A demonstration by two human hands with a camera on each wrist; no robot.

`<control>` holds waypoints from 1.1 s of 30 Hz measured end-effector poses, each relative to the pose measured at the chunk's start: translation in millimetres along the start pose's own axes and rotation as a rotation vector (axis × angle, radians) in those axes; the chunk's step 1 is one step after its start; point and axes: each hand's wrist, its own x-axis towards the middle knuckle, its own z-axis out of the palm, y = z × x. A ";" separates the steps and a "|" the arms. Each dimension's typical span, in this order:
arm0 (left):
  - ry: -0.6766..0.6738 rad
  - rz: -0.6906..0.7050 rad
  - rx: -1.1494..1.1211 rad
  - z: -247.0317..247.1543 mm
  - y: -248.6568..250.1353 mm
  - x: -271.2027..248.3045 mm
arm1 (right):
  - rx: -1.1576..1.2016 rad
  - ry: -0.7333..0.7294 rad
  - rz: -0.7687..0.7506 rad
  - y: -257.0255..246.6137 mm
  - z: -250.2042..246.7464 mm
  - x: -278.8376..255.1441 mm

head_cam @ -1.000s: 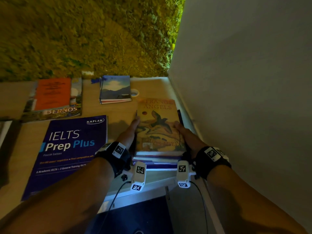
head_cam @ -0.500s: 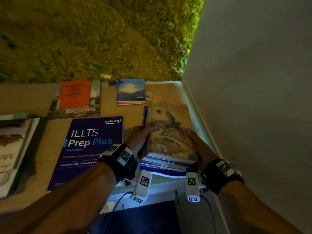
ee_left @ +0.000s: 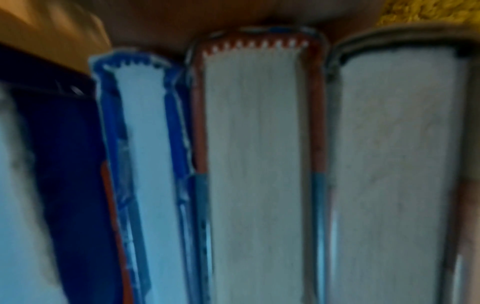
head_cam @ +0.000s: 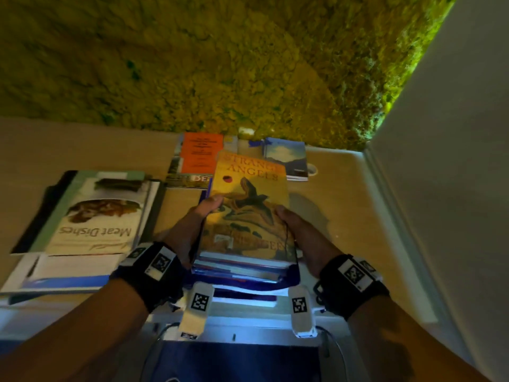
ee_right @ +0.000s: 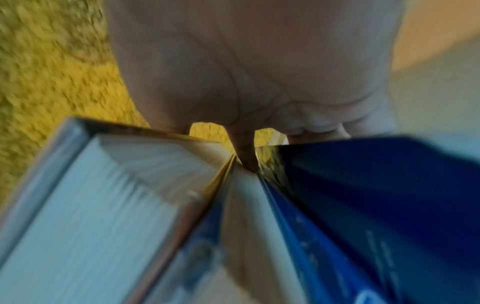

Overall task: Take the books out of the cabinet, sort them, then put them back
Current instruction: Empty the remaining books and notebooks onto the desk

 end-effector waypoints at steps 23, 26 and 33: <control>0.066 0.060 0.155 -47.8 -50.6 57.7 | 0.294 0.175 0.076 45.6 15.7 -8.6; -0.002 0.098 0.238 -0.4 -59.6 60.2 | 0.325 0.235 0.066 43.5 -26.9 -15.5; -0.086 0.148 0.308 109.3 -91.2 105.5 | 0.379 0.378 0.060 42.9 -139.4 -29.1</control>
